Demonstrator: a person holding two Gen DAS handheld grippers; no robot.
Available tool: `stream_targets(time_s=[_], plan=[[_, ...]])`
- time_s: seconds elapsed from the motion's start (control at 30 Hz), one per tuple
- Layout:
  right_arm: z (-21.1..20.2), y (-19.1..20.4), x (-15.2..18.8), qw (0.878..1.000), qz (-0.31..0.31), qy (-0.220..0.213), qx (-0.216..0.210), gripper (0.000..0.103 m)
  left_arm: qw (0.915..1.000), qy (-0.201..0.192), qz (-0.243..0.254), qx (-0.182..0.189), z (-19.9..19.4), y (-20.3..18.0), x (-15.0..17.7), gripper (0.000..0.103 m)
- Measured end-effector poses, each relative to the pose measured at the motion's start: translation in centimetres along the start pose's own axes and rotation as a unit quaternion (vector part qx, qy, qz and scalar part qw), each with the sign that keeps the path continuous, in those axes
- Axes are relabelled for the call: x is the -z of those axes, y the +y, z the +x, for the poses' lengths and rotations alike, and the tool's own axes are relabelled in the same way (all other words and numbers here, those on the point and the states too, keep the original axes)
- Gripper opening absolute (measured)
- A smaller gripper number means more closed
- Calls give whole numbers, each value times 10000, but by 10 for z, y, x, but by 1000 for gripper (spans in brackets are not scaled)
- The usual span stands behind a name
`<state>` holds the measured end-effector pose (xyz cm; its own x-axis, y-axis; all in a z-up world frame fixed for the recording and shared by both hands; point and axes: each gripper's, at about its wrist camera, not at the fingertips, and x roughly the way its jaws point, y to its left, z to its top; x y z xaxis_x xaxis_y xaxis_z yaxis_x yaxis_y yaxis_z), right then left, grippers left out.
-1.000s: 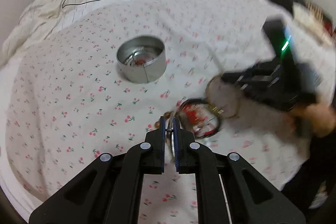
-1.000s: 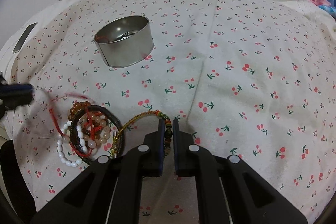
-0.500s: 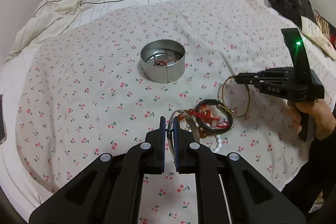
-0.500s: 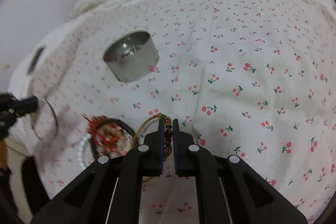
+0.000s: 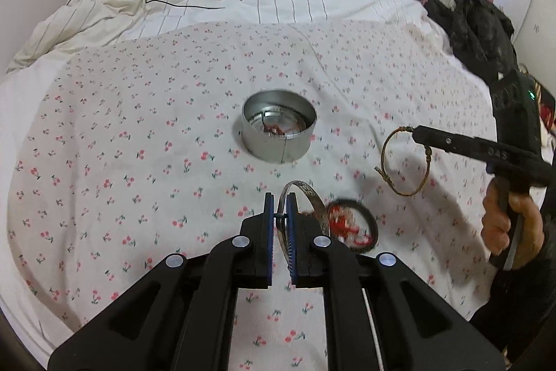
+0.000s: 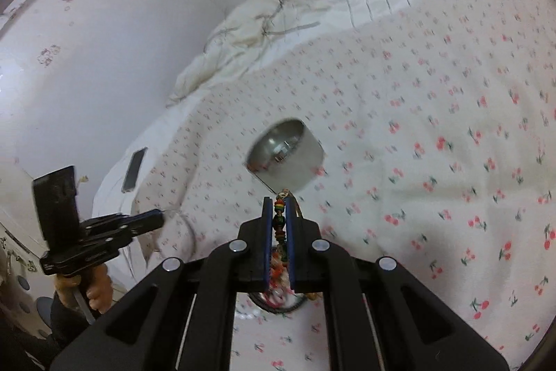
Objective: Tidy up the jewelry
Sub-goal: 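Lift both held bracelets and carry them toward the silver tin, then open both tools over the silver tin to drop the bracelets inside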
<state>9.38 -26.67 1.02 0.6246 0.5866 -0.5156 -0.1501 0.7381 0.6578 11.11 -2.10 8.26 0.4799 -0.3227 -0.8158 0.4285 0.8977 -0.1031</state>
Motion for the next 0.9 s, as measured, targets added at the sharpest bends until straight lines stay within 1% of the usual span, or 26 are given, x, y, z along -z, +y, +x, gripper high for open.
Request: stream_targets(time_s=[0.13,0.27,0.53,0.67,0.8,0.83,0.9], plan=[[0,16,-14,9997,-54,-193,-141,8,9998,-157,-90,109,3,2,-18,6],[17,25,-33,9992,-16,-240,-326,8,9993,-282,-165,181,12,3,-40,6],[59,35,-67,9991,-64,-262,-328,8,9987,-276,-424,92,51,15,-74,6],[82,33,-79,9996,-129,-207,-156,8,9976,-281,-612,147,74,22,-84,6],[107,28,-83,9994,-293,-101,172,8,9967,-206,-756,228,101,28,-88,6],[112,27,-83,9992,-319,-68,224,8,9966,-144,-777,250,111,30,-89,6],[124,23,-82,9988,-364,9,332,8,9975,46,-688,170,130,29,-89,6]])
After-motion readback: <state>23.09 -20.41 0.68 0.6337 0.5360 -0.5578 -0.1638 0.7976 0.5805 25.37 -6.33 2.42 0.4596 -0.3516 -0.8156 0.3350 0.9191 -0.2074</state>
